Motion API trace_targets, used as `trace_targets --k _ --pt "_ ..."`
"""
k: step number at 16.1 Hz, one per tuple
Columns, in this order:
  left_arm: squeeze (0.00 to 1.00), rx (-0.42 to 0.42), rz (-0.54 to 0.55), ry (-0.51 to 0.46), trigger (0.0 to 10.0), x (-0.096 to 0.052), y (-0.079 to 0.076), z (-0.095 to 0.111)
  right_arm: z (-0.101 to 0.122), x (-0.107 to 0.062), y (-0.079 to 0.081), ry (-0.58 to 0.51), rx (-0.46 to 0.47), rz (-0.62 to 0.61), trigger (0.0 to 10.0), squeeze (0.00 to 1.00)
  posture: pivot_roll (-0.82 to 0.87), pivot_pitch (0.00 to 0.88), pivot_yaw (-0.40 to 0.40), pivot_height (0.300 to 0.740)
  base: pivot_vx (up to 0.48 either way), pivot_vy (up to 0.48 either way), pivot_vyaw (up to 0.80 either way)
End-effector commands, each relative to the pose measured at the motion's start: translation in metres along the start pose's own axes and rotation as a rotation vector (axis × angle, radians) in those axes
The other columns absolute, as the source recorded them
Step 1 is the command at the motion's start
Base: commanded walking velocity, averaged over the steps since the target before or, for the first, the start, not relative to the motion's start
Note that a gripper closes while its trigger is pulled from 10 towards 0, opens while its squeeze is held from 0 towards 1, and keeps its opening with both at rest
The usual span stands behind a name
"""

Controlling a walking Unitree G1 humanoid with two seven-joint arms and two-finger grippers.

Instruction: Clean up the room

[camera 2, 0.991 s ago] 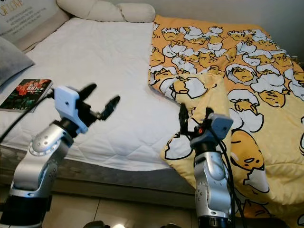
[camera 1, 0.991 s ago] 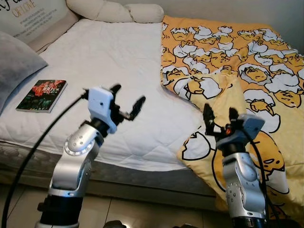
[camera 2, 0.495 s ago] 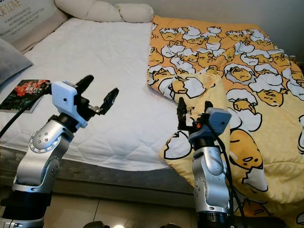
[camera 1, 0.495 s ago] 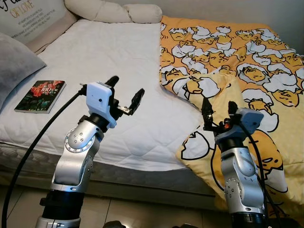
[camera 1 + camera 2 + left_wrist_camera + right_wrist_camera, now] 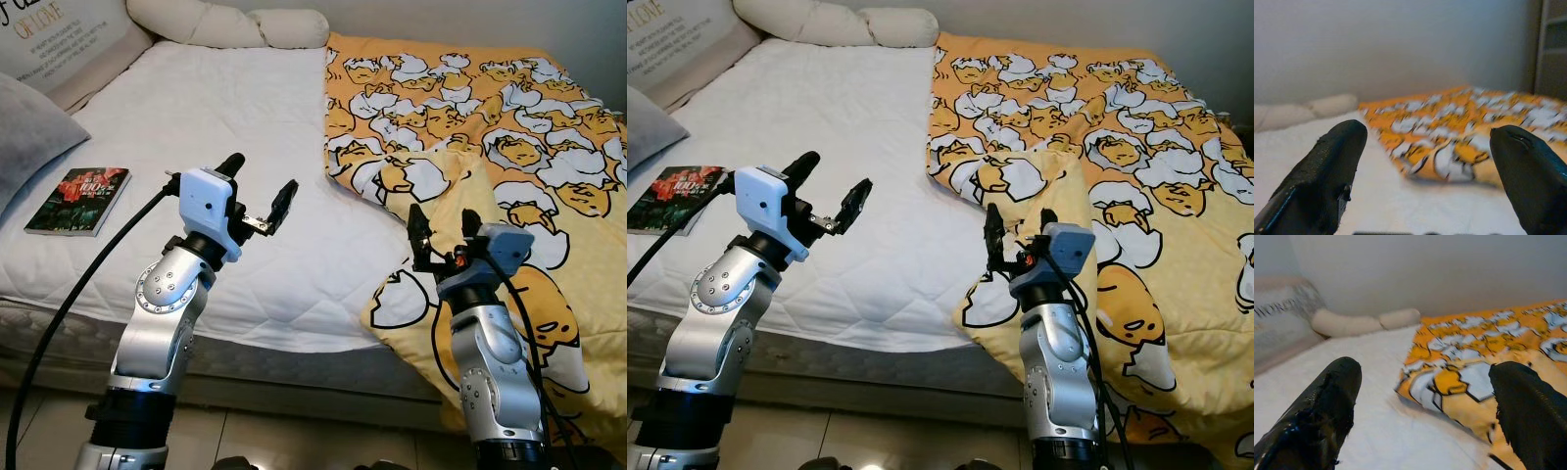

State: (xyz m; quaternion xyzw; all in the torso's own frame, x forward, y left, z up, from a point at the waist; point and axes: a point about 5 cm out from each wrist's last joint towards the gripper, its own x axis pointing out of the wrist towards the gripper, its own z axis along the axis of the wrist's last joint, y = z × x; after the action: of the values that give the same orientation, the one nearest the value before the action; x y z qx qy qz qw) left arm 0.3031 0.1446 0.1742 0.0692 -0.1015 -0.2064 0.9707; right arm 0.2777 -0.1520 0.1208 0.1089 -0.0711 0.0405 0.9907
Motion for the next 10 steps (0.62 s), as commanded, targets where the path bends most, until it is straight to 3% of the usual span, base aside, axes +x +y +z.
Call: trace_targets --k 1,2,3,6,7,10 --pt "0.00 0.040 0.021 0.149 10.0 -0.001 0.003 -0.020 -0.006 0.001 -0.001 0.056 -0.029 -0.006 10.0 0.00 0.06 0.000 -0.010 0.740 0.000 0.000 0.00" --pt "0.00 0.053 0.010 0.177 10.0 -0.003 0.002 -0.025 -0.010 0.001 -0.001 0.081 -0.041 -0.003 10.0 0.00 0.06 0.000 -0.010 0.740 0.000 0.000 0.00" --pt "0.00 0.051 -0.006 0.284 10.0 -0.012 -0.004 -0.042 -0.029 -0.003 -0.005 0.218 -0.095 -0.036 10.0 0.00 0.06 0.000 -0.011 0.740 0.000 0.000 0.00" --pt "0.00 0.077 -0.001 0.303 10.0 -0.018 -0.004 -0.048 -0.040 -0.010 -0.005 0.281 -0.082 -0.029 10.0 0.00 0.06 0.000 -0.014 0.740 0.000 0.000 0.00" --pt "0.00 0.086 0.022 0.313 10.0 -0.019 -0.001 -0.048 -0.046 -0.012 -0.007 0.313 -0.039 -0.059 10.0 0.00 0.06 0.000 -0.016 0.740 0.000 0.000 0.00" --pt "0.00 0.089 0.047 0.332 10.0 -0.022 0.003 -0.050 -0.052 -0.014 -0.009 0.352 -0.065 -0.062 10.0 0.00 0.07 0.000 -0.019 0.740 0.000 -0.364 -0.67"
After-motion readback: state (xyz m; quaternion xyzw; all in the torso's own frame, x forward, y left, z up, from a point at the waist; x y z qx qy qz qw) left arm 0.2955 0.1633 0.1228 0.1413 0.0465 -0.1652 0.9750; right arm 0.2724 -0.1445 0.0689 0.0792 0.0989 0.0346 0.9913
